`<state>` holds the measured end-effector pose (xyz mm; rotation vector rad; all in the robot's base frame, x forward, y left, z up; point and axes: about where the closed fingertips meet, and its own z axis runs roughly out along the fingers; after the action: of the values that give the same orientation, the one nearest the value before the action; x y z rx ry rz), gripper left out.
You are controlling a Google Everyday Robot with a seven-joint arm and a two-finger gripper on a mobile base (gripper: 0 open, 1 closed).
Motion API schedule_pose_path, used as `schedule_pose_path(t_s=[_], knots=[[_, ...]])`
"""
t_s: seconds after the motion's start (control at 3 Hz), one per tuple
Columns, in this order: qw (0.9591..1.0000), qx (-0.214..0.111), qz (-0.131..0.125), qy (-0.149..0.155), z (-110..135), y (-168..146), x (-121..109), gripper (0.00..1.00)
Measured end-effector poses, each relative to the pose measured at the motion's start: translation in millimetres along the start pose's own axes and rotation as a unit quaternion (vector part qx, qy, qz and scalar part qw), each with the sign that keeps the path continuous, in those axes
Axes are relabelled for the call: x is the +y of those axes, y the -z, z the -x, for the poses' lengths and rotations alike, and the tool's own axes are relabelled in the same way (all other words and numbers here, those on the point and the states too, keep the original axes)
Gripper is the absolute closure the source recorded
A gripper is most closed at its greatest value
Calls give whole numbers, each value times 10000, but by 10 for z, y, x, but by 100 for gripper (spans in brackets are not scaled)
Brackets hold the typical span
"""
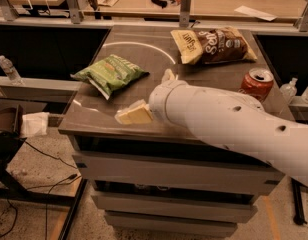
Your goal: Move green jalapeno chip bag near brown chip bag
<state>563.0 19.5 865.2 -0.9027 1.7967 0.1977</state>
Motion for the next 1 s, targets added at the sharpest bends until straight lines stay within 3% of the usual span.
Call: schedule_pose_path(t_s=[0.33, 1.0], knots=[[9998, -131, -153, 10, 14, -208, -183, 0], [9983, -579, 4, 27, 523, -754, -154, 0]])
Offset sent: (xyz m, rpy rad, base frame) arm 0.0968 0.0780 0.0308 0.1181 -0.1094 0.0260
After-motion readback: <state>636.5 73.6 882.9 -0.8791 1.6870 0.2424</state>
